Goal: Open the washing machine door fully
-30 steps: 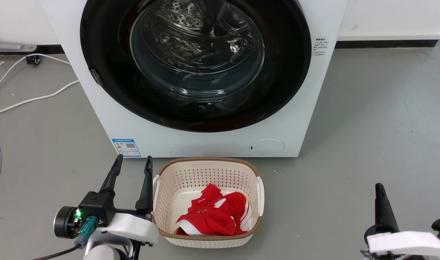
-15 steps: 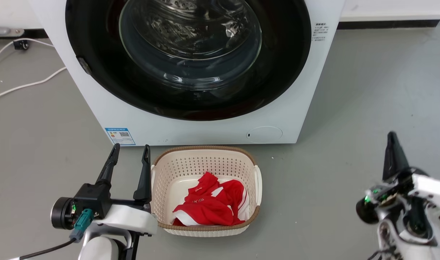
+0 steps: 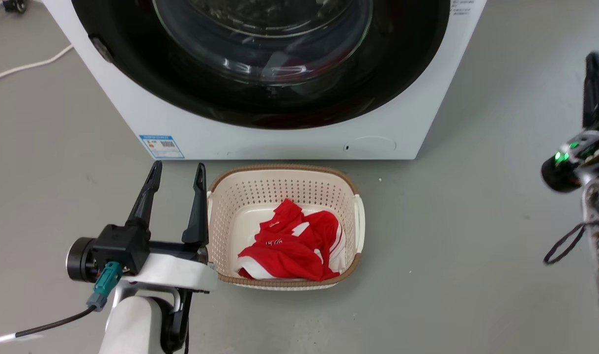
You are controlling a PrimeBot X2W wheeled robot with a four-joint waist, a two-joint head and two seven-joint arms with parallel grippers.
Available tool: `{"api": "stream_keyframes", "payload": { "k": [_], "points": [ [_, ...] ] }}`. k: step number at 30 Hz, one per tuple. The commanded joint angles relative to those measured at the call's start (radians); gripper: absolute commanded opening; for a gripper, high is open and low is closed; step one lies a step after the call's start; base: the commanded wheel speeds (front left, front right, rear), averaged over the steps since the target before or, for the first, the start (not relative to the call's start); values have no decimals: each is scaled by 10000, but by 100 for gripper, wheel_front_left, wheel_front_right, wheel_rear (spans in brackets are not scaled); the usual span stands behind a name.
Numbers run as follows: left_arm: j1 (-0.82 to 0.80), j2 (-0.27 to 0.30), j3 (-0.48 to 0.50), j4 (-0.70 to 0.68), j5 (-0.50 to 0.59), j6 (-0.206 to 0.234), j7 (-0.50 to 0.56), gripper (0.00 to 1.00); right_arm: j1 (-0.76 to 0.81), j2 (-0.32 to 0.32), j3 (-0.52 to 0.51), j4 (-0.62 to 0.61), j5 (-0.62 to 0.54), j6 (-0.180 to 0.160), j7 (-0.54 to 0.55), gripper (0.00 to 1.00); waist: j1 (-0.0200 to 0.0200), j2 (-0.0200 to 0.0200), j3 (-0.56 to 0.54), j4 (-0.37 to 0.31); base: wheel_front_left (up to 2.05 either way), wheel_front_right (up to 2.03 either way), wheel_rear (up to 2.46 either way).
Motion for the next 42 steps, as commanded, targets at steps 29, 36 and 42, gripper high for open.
{"api": "stream_keyframes", "payload": {
  "k": [29, 36, 42],
  "points": [
    [-1411, 0, -723, -937, -440, 101, -26, 100, -6978, -998, 4106, 4376, -2019, 0, 2248, 0, 0, 0, 2754, 935, 0, 0, 0],
    [-1534, -1, -801, -915, -477, 94, -26, 100, -7277, -862, 4433, 4459, -2074, 0, 2830, 0, 0, 0, 2939, 1022, 0, 0, 0],
    [-1541, 0, -822, -882, -471, 122, -26, 100, -7032, -869, 4520, 4128, -1825, 2, 3741, 0, 0, 0, 2947, 1028, 0, 0, 0]
  ]
}}
